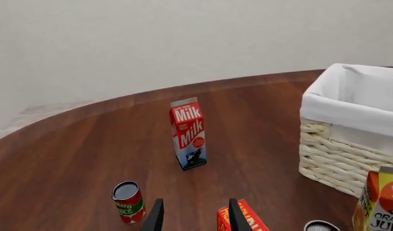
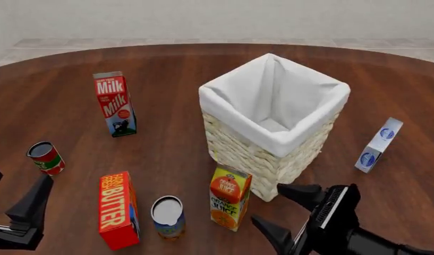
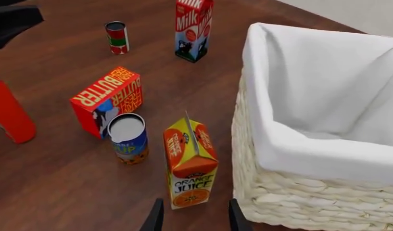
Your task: Pick up the orange juice, and put it in the basket.
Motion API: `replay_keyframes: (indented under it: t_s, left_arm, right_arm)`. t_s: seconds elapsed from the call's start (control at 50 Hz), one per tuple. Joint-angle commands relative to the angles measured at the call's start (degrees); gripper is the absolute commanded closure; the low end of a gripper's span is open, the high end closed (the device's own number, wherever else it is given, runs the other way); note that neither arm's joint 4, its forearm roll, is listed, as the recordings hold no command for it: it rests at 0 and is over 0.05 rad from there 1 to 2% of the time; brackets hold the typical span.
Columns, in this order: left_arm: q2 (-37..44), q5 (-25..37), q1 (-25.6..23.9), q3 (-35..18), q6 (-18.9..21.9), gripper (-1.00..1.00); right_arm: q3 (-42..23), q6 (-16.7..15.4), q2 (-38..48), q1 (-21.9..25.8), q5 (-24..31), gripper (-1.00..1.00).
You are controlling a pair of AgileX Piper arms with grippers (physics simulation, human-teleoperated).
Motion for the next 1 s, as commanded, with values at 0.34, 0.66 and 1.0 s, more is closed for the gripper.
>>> replay_keyframes:
  t_s: [0.34,0.66,1.0]
  left_arm:
    - [0.39,-0.10,-0.84,0.02,0.21,-1.00]
    - [0.38,0.16,-1.09,0.01,0.25,-1.00]
    - [0.64,0.04,-1.42,0.02,0.19,-1.00]
  right_arm:
    - [-2.67,0.69,9.42,0.61,-5.85,-1.00]
    - [-3.04,1.35,13.46,0.45,-9.02,-1.00]
    - [-4.47,0.06,21.02,-0.20,-13.17,-1.00]
